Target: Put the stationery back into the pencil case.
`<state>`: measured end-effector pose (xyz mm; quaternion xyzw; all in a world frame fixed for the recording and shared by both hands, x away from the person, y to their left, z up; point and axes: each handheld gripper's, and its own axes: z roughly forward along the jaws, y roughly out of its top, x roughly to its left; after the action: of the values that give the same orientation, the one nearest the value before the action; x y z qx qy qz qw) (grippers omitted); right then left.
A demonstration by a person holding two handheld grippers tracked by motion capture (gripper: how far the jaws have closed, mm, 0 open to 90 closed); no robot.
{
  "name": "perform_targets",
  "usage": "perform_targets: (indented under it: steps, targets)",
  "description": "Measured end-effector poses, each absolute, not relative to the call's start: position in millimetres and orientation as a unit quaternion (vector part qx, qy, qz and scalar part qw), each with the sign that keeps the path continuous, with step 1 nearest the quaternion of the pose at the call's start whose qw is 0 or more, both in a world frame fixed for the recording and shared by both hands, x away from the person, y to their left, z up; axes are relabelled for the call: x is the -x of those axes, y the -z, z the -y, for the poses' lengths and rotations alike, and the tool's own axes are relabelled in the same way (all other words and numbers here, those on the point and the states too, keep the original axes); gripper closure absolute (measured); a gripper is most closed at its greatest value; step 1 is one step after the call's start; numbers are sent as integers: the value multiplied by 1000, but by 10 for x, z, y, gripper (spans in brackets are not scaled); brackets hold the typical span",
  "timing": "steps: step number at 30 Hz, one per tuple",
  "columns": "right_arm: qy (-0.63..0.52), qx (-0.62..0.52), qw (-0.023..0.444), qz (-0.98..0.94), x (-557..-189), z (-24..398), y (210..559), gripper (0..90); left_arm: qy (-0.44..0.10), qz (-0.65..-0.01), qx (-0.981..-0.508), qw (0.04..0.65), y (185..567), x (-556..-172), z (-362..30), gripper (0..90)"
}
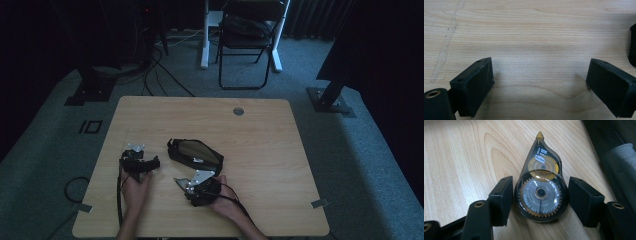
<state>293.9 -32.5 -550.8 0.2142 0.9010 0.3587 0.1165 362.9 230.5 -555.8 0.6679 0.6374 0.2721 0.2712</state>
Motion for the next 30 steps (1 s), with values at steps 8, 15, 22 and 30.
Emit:
perform_targets:
  steps: [8,15,22,30]
  targets:
    - [-360,-219,103,-901,-2972,308,5514,405,-272,-637,-668,271,5558,-3629,-2305,78]
    - [-359,-222,97,-901,-2979,303,5509,412,-272,-638,-668,271,5558,-3629,-2304,78]
    - [-362,-226,102,-899,-2960,304,5514,415,-272,-637,-668,271,5558,-3629,-2305,78]
    - [-368,-222,112,-896,-2925,302,5477,416,-272,-637,-668,271,5558,-3629,-2305,78]
